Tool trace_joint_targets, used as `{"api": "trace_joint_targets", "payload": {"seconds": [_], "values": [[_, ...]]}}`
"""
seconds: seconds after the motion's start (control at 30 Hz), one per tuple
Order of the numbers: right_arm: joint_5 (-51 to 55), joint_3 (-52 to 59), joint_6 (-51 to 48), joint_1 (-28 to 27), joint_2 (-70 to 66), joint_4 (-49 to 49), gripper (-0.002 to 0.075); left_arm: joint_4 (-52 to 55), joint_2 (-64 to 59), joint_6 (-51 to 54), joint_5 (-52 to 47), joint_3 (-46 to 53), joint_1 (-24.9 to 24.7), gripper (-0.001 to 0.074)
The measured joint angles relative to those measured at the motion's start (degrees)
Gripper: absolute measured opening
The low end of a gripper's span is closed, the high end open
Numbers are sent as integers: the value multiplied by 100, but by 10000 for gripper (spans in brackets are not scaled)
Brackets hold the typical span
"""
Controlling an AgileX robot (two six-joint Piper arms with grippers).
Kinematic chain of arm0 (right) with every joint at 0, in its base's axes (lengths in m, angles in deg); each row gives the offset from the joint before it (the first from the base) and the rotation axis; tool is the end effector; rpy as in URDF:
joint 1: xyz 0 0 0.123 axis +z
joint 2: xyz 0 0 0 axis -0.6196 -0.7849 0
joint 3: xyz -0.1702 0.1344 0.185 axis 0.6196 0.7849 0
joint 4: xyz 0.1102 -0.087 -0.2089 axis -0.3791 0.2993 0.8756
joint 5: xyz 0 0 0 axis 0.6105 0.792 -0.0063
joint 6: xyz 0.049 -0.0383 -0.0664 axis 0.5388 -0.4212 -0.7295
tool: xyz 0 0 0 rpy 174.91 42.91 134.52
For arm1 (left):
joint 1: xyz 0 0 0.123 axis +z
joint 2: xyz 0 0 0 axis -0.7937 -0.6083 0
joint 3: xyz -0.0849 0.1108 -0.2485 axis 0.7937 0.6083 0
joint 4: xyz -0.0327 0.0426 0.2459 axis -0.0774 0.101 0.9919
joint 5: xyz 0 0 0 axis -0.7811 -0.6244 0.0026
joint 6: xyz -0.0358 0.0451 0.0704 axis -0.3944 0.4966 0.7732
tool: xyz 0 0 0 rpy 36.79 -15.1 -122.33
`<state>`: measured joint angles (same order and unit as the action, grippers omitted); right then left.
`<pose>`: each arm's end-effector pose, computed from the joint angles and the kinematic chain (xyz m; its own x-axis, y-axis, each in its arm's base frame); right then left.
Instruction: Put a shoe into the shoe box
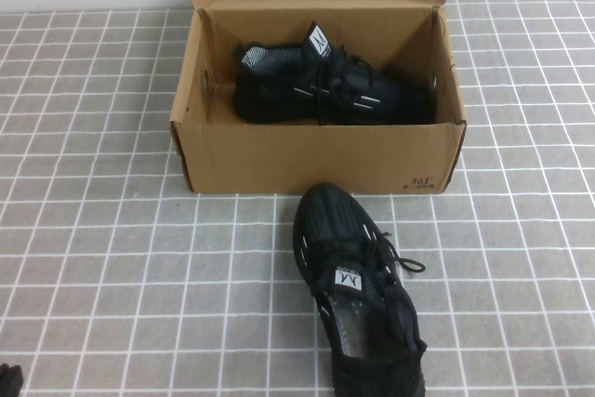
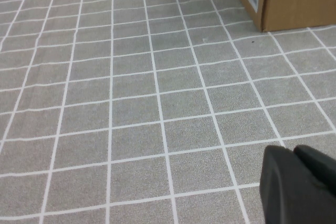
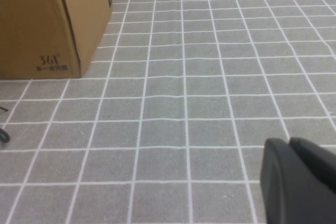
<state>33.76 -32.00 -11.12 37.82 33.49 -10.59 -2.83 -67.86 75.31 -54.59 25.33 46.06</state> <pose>0.0532 0.0048 0.1754 -0.2590 0.0744 -0.9630 -0.0281 0.9960 0.0845 0.0515 -0.0069 0.1697 -0.2943 0.1702 -0.9405 0.1647 0.9783 0.1255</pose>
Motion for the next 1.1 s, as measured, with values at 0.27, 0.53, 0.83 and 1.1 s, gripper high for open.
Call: {"api": "trace_joint_targets", "payload": {"seconds": [0.27, 0.53, 0.83, 1.1], "values": [[0, 0, 0, 0, 0, -121, -16, 0, 0, 0, 0, 0, 0, -1], [-155, 0, 0, 0, 0, -392, -17, 0, 0, 0, 0, 0, 0, -1], [-929, 0, 0, 0, 0, -2273, -16, 0, 0, 0, 0, 0, 0, -1], [-1432, 0, 28, 0, 0, -4298, -16, 0, 0, 0, 0, 0, 0, -1]]}}
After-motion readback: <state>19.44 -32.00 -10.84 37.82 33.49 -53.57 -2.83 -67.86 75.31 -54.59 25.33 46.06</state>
